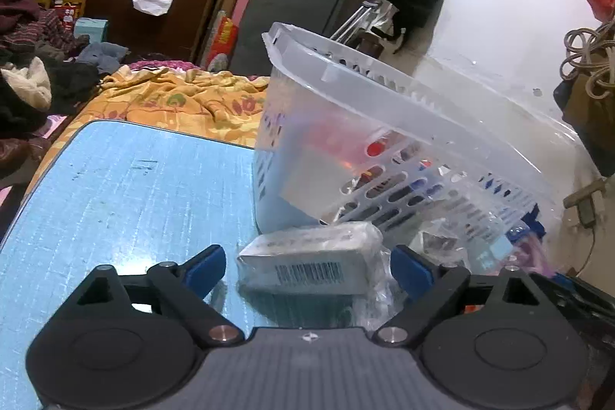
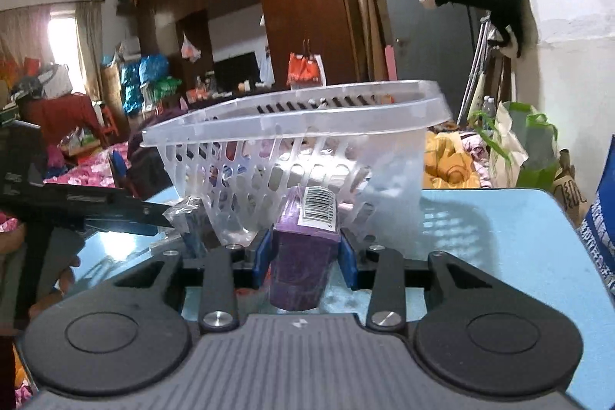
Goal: Organize objects
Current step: 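Grasp a white barcoded box with the left gripper while the right grasps the purple box, then lift both held boxes over the white basket and open both grippers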
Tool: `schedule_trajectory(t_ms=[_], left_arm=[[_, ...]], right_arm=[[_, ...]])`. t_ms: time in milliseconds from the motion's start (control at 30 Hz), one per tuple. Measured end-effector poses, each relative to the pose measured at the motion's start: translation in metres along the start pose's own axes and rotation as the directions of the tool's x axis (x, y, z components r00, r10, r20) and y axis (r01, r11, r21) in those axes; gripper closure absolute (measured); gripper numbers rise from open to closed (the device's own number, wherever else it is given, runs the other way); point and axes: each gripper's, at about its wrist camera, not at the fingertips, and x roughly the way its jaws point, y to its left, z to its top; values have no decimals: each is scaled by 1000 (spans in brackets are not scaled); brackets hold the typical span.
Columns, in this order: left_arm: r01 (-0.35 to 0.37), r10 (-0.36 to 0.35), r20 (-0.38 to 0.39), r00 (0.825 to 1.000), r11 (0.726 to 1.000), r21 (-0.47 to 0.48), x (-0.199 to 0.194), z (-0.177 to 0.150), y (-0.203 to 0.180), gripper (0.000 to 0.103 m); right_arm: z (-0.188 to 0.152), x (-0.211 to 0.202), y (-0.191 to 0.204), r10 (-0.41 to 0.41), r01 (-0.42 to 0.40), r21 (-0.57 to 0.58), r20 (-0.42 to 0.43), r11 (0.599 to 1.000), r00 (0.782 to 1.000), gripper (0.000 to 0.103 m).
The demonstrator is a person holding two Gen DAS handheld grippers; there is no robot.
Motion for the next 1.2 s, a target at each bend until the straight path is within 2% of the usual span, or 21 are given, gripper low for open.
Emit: schedule_trajectory(t_ms=[100, 200, 333, 500, 700, 800, 967, 1200], left_arm=[[-42, 41, 30, 999, 999, 30, -3, -3, -6, 21], [-48, 42, 104, 994, 997, 57, -21, -9, -10, 21], [-36, 15, 210, 978, 994, 99, -48, -23, -18, 21], [17, -73, 346, 935, 986, 163, -79, -44, -28, 21], [-11, -92, 467, 880, 977, 213, -101, -69, -36, 21], [-52, -85, 507, 858, 967, 251, -104, -76, -43, 21], [-92, -79, 529, 845, 953, 289, -105, -77, -50, 21], [-102, -72, 526, 847, 950, 295, -108, -79, -48, 21]], right_arm=[[-2, -12, -4, 4, -4, 11, 25, 1000, 1000, 62], [-1, -17, -8, -2, 1, 22, 44, 1000, 999, 62], [-3, -20, -9, -13, 12, 23, 65, 1000, 998, 62], [-10, -22, -3, -30, 30, 0, 86, 1000, 996, 62], [-18, -33, 9, -56, 63, -46, 148, 997, 987, 62], [-21, -38, 12, -69, 81, -59, 181, 995, 981, 62], [-22, -39, 14, -66, 81, -71, 196, 994, 978, 62], [-23, -40, 13, -55, 69, -70, 194, 995, 980, 62]])
